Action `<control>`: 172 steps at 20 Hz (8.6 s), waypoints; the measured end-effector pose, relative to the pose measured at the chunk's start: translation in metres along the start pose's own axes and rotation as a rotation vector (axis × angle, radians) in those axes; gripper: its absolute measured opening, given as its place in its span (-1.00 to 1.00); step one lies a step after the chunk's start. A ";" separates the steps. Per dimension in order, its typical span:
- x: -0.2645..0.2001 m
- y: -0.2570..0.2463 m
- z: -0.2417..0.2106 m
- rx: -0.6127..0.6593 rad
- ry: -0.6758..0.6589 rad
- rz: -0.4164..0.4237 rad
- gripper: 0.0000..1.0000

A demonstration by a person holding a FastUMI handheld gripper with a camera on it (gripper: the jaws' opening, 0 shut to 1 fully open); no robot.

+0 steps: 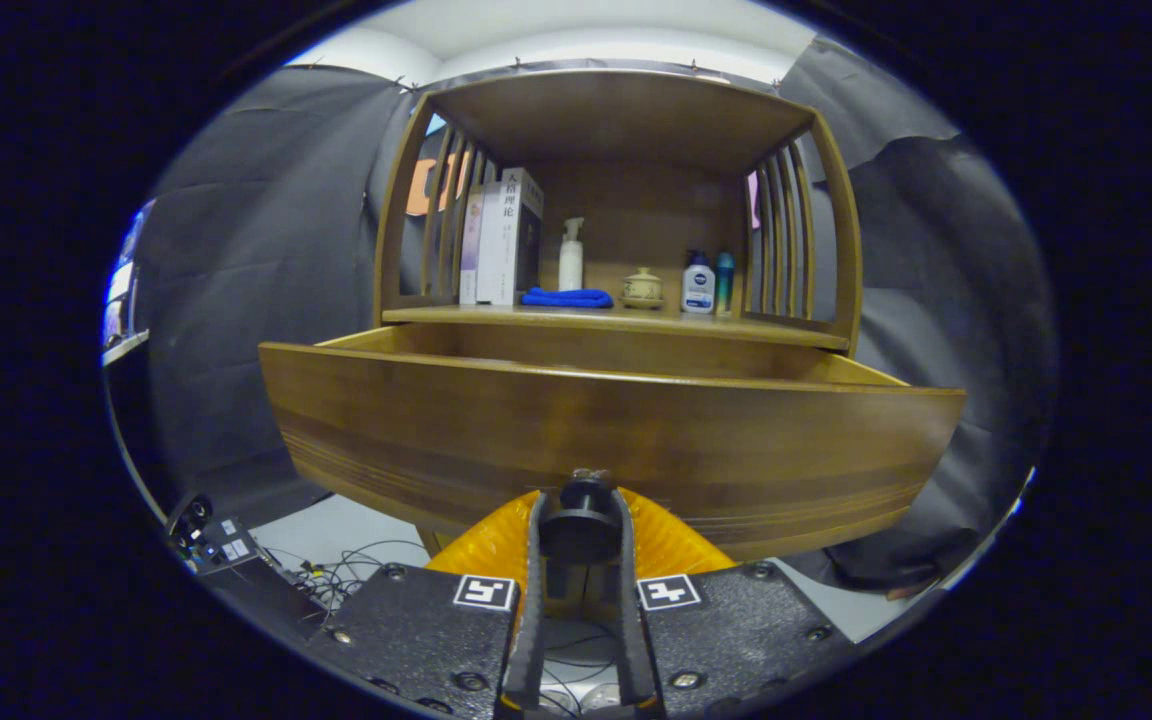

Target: Pull open the drawer, take out the items inside it, and place them on the countertop above the cabinet.

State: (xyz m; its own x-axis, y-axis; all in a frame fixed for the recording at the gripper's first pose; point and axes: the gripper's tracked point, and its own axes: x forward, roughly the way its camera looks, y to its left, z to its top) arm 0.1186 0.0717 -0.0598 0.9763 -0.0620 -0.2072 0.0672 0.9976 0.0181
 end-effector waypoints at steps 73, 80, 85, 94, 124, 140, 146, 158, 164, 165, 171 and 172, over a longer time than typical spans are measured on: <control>0.156 -0.035 0.226 0.164 0.488 0.088 -0.65; 0.206 -0.044 0.219 0.236 0.483 0.068 -0.65; 0.221 -0.043 0.215 0.254 0.485 0.069 -0.65; 0.230 -0.036 0.208 0.285 0.478 0.113 -0.53; -0.043 -0.021 0.036 0.054 -0.120 0.040 1.00; 0.009 -0.014 -0.005 0.073 -0.089 -0.139 0.96; 0.016 -0.011 -0.004 0.084 -0.092 -0.138 0.99; 0.049 -0.014 0.012 0.138 -0.098 -0.111 0.97; 0.068 -0.015 0.015 0.136 -0.103 -0.126 0.98; 0.073 -0.015 0.015 0.132 -0.097 -0.129 0.98; 0.098 -0.018 0.023 0.135 -0.080 -0.127 0.98; 0.101 -0.018 0.024 0.137 -0.078 -0.126 0.98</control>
State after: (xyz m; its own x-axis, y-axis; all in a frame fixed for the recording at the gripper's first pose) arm 0.2205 0.0467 -0.0579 0.9709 -0.1940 -0.1404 0.2124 0.9685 0.1303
